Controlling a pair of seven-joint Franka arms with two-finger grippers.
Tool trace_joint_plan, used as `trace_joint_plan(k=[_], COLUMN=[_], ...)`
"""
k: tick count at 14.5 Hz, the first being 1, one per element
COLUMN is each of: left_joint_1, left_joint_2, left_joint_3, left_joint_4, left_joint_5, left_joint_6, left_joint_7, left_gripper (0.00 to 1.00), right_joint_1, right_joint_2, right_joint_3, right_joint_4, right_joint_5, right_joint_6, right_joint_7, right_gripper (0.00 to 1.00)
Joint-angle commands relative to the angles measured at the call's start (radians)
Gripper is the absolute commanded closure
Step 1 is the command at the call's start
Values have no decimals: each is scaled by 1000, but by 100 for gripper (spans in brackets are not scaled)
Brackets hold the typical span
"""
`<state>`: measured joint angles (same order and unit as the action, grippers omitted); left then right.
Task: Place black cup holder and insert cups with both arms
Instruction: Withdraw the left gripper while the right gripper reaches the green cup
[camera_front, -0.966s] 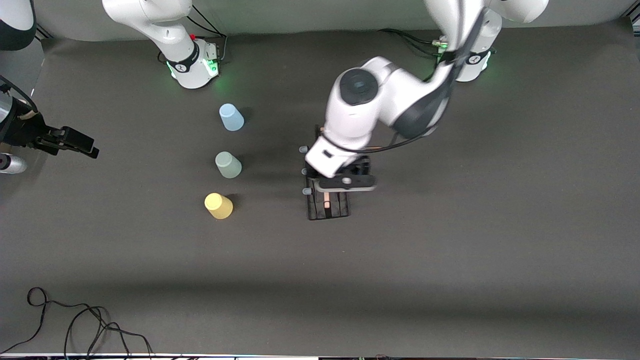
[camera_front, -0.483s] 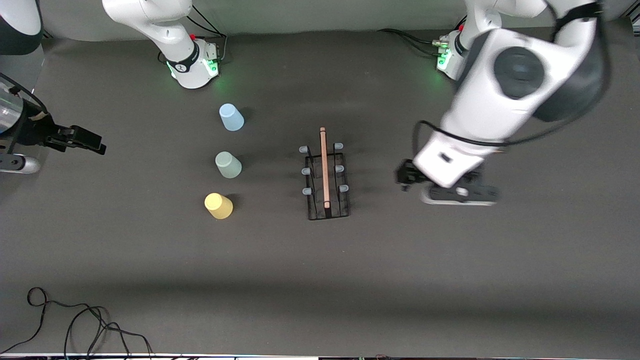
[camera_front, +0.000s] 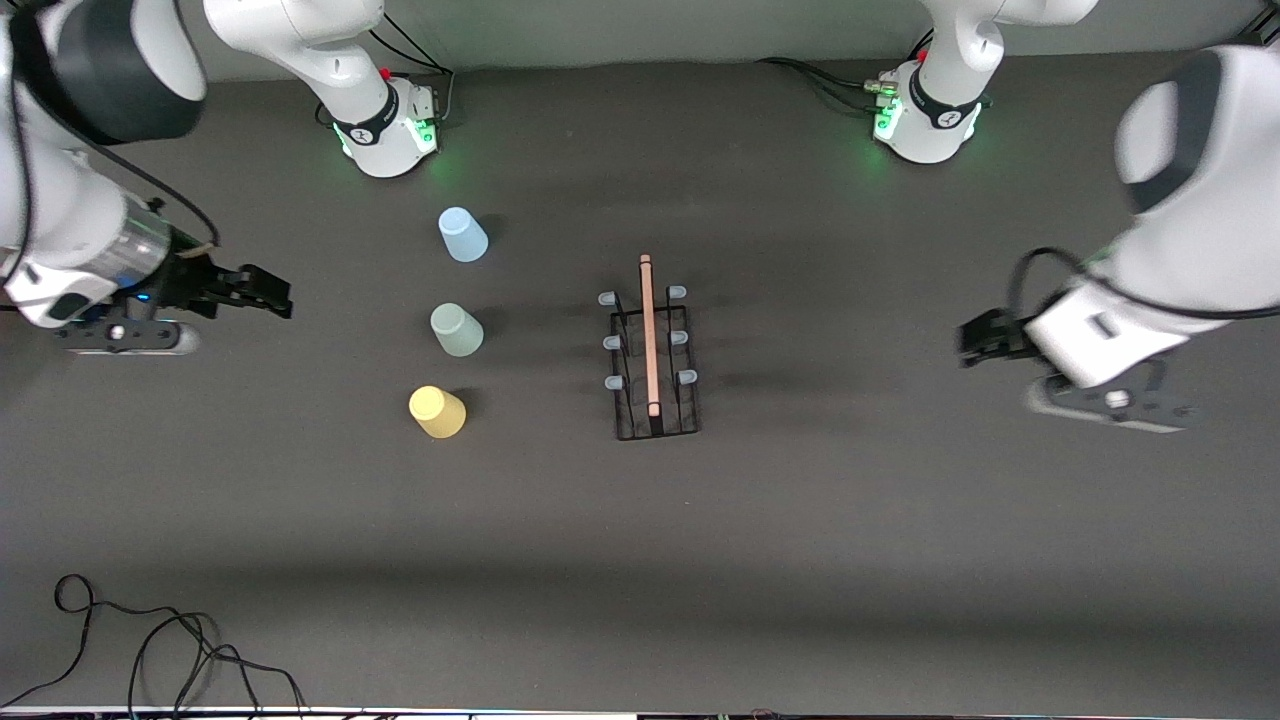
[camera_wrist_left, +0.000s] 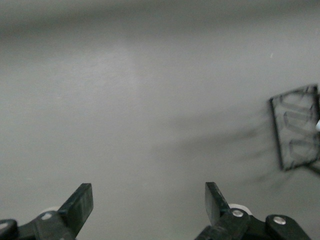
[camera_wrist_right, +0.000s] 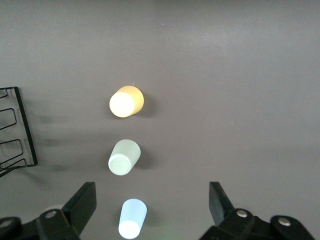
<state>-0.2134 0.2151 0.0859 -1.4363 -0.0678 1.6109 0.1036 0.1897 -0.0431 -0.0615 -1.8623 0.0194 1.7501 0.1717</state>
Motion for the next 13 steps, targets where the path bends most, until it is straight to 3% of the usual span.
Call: trace_joint_plan(k=[1, 5, 9, 13], left_joint_1=[43, 115, 117, 103], left_joint_2=[-36, -20, -52, -183], left_joint_3=[-14, 17, 28, 20], left_joint_4=[-27, 4, -9, -156], left_joint_5=[6, 59, 65, 69], left_joint_6=[-19, -80, -49, 78], left_joint_7=[82, 85, 67, -83], left_gripper=[0, 0, 0, 0], right_joint_1=[59, 152, 192, 192], right_joint_2=[-109, -107, -49, 17], right_joint_3=[-5, -6, -8, -8], right_joint_4=[-214, -380, -478, -512], right_joint_5=[-7, -7, -7, -6], right_joint_6=[142, 333, 466, 532], right_joint_7=[121, 260, 316, 316], right_gripper=[0, 0, 0, 0])
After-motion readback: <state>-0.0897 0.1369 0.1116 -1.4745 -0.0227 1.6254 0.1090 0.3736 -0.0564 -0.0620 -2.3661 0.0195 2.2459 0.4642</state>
